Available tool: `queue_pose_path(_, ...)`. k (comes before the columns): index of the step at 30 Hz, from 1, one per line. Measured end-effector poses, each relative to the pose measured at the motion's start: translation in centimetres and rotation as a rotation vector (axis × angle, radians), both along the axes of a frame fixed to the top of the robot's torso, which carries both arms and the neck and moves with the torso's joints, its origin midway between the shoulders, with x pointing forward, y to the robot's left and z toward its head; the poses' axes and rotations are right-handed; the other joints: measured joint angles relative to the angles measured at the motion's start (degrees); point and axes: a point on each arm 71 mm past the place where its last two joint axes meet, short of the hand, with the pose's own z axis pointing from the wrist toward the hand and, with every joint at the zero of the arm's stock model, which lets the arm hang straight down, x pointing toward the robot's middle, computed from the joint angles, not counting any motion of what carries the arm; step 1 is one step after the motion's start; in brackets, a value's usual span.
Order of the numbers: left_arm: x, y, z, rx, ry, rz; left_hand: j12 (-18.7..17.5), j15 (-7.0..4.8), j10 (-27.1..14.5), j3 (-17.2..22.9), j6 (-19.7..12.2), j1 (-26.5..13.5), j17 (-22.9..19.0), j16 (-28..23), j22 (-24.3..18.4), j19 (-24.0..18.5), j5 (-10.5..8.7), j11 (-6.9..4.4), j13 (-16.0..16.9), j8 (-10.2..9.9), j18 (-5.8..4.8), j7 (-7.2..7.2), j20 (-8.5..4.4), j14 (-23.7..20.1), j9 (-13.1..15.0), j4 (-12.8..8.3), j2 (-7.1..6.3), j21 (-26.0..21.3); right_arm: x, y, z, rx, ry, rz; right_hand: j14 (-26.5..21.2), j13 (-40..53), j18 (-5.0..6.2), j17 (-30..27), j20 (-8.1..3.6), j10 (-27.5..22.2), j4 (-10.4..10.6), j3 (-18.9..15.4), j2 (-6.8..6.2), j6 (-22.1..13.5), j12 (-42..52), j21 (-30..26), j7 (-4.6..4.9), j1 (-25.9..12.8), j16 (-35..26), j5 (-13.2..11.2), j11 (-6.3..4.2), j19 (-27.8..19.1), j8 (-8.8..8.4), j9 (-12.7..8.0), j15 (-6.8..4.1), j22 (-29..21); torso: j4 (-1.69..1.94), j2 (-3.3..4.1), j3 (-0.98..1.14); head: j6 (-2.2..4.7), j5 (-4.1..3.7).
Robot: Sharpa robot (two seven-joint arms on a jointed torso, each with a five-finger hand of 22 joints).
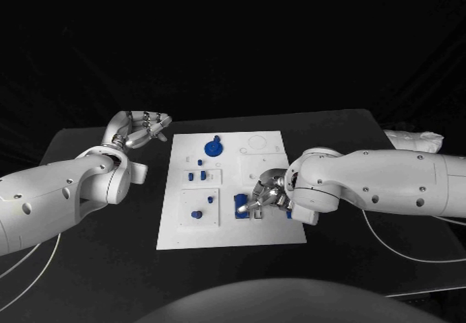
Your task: Assemble the parts on the task board
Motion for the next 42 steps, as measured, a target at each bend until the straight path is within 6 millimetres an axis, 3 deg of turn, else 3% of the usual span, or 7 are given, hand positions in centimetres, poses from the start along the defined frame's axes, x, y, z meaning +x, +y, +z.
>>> queue_pose_path(21, 0.0, -0.1, 0.0, 0.0, 0.0, -0.001, 0.0, 0.0, 0.0, 0.0, 0.0, 0.0, 0.0, 0.0, 0.01, 0.0, 0.0, 0.0, 0.0, 0.0, 0.0, 0.0, 0.0, 0.0, 0.0, 0.0, 0.0, 0.0, -0.2, -0.9, 0.0, 0.001, -0.011, -0.027, -0.21, 0.04, 0.0, -0.01, -0.2, -0.01, -0.39, 0.39, 1.04, -0.22, -0.06, 0.0, -0.12, 0.44, 0.0, 0.0, 0.02, 0.21, -0.24, 0.23, -0.2, 0.04, -0.07, 0.03, 0.02, -0.12, -0.09)
queue_pose_path(25, 0.0, -0.1, 0.0, 0.0, 0.0, -0.001, 0.0, 0.0, 0.0, 0.0, 0.0, 0.0, 0.0, 0.0, 0.01, 0.0, 0.0, 0.0, 0.0, 0.0, 0.0, 0.0, 0.0, 0.0, 0.0, 0.0, 0.0, 0.0, -0.2, -2.0, 0.8, 0.015, -0.041, -0.061, 0.01, 0.04, 0.0, -0.01, -0.2, -0.03, -0.39, 0.39, 1.04, -4.84, -0.01, 0.0, 0.26, 0.44, 0.0, 0.11, 0.02, 0.21, -5.81, -3.22, -0.41, 0.04, -0.11, -0.02, -0.02, -0.15, -0.21)
queue_pose_path(28, 0.1, -0.1, 0.0, 0.0, 0.0, -0.001, 0.0, 0.0, 0.0, 0.0, 0.0, 0.0, 0.0, 0.0, 0.01, 0.0, 0.0, 0.0, 0.0, 0.0, 0.0, 0.0, 0.0, 0.0, 0.0, 0.0, 0.0, 0.0, -0.1, -3.2, 1.9, 0.022, -0.073, -0.09, 0.12, 0.0, 0.0, -0.01, -0.2, 0.01, -0.39, 0.39, 1.04, -6.04, 0.04, 0.0, 1.41, 0.44, 0.0, 0.5, 0.97, 0.21, -14.29, -8.68, -0.14, 0.03, -0.08, -0.04, -0.05, -0.25, -0.41)
queue_pose_path(31, 0.1, -0.2, 0.0, 0.001, 0.0, -0.002, 0.0, 0.0, 0.0, -0.16, 0.0, 0.25, -0.05, 0.0, -0.04, 0.0, 0.24, 0.0, 0.0, 0.0, 0.0, 0.0, 0.0, 0.0, 0.0, -0.16, 0.25, 0.0, -0.1, -4.7, 2.9, 0.02, -0.105, -0.119, 0.0, -0.22, 0.01, -0.01, 1.27, 0.0, -0.22, 0.22, 1.21, -5.87, -0.35, 0.0, 3.89, 0.62, 0.0, 1.77, 3.13, 0.09, -24.63, -16.92, 1.9, 0.03, -0.04, -0.04, -0.11, -0.38, -0.7)
queue_pose_path(34, 0.1, -0.3, 0.0, 0.0, 0.0, -0.003, 0.0, 0.0, 0.0, -0.16, 0.0, 0.31, -0.08, 0.0, -0.09, 0.0, 0.24, 0.0, 0.0, 0.0, 0.0, 0.0, 0.0, 0.0, 0.0, -0.16, 0.31, 0.0, -0.4, -6.0, 3.4, 0.006, -0.126, -0.131, 0.0, -0.22, 0.0, -0.01, 2.49, 0.0, -0.47, 0.01, 1.51, -4.51, -0.52, 0.0, 5.04, 0.92, 0.0, 3.05, 4.53, 0.1, -30.62, -22.76, 3.1, 0.03, -0.04, -0.04, -0.12, -0.41, -1.04)
queue_pose_path(38, 0.1, -0.4, 0.0, 0.0, 0.001, -0.004, 0.0, 0.0, 0.0, -0.16, 0.0, 0.31, -0.08, 0.0, -0.09, 0.0, 0.24, 0.0, 0.0, 0.0, 0.0, 0.0, 0.0, 0.0, 0.0, -0.16, 0.31, 0.0, -0.9, -7.1, 3.7, -0.029, -0.147, -0.12, -0.05, -0.2, 0.01, -0.01, 3.21, 0.01, -0.71, -0.08, 1.21, -3.73, -0.76, 0.0, 5.81, 0.62, 0.0, 3.59, 4.74, 0.1, -34.85, -27.11, 3.6, 0.03, -0.09, -0.02, -0.12, -0.46, -1.44)
queue_pose_path(42, 0.1, -0.5, 0.0, 0.0, 0.001, -0.007, 0.0, 0.0, 0.0, -0.16, 0.0, 0.31, -0.07, 0.0, -0.09, 0.0, 0.24, 0.0, 0.0, 0.0, 0.0, 0.0, 0.0, 0.0, 0.0, -0.16, 0.31, 0.0, -1.3, -8.3, 3.7, -0.087, -0.173, -0.09, 0.0, -0.22, 0.0, -0.01, 3.61, -0.01, -0.61, -0.65, 0.02, -2.47, -0.56, 0.0, 6.18, -0.57, 0.0, 5.86, 5.14, 0.1, -36.51, -29.34, 3.71, 0.02, -0.06, -0.02, -0.09, -0.57, -2.38)
